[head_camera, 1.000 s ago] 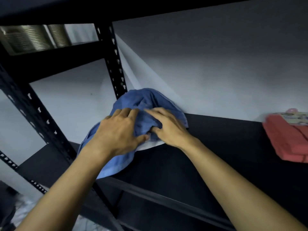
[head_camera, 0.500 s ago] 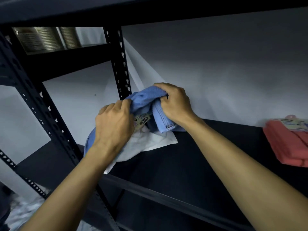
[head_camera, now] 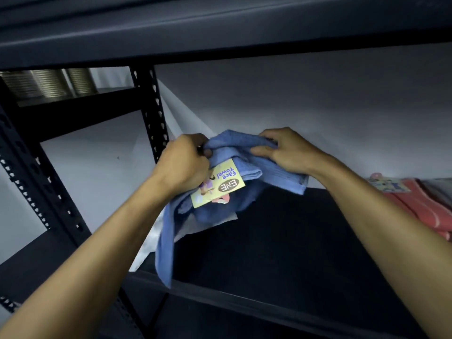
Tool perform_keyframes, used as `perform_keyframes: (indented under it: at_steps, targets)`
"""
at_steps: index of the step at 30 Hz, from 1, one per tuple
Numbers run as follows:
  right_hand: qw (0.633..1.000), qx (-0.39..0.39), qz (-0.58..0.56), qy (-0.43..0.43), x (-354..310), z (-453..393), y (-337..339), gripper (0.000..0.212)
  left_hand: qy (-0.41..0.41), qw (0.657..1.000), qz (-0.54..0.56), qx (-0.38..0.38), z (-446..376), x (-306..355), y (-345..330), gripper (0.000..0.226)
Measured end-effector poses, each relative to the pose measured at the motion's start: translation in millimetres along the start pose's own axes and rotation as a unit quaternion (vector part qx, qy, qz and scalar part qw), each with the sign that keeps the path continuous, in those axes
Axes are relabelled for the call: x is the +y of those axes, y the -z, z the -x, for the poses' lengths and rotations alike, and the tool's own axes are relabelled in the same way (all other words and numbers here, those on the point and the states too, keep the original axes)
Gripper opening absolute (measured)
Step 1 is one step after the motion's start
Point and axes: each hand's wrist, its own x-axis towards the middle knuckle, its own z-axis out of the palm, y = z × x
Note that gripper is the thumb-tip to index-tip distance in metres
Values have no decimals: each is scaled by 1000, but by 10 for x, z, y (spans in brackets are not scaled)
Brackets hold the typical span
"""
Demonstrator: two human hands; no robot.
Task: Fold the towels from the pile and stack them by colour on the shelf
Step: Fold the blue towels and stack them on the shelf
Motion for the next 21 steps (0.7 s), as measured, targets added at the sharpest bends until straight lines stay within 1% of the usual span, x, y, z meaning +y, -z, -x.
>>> perform_keyframes:
  at_steps: [1,2,3,4,5,7,8,9,11,12,14,17,19,20,21]
  targets:
    - [1000,12,2,-1,60,98,35,12,14,999,25,-30,-9,44,-53,18]
    - [999,35,-21,5,91,233,66,30,24,997,43,-61,-11,92,-115,20]
    - [996,57,-73,20,108,393,95,45,34,994,54,-90,-9,138,-172,21]
    - [988,71,-128,39,111,567,121,54,45,990,69,-118,0,185,-231,23]
    - [982,64,-165,65,123,733,128,59,59,984,86,-147,8,229,-293,23]
    - [981,19,-170,88,160,994,94,63,93,967,115,-206,11,279,-419,22]
    - [984,4,-156,91,186,1069,58,61,108,957,129,-236,10,288,-481,21]
    - [985,9,-144,91,212,1108,18,54,122,946,145,-263,12,303,-525,19]
    - [983,70,-148,85,222,1118,-26,33,144,926,176,-302,33,354,-588,16]
    - [979,104,-159,78,200,1109,-18,26,144,919,193,-313,53,390,-609,13]
    - [970,141,-189,57,137,1092,39,27,139,908,248,-308,86,421,-651,26]
    - [966,174,-186,42,66,1063,159,26,152,864,354,-325,163,390,-696,31]
    - [958,223,-177,33,29,1050,255,24,147,846,403,-317,219,364,-723,36]
    - [954,246,-171,29,14,1050,299,23,144,829,438,-317,246,366,-738,42]
    - [951,264,-160,24,6,1050,340,22,144,802,481,-324,266,360,-768,50]
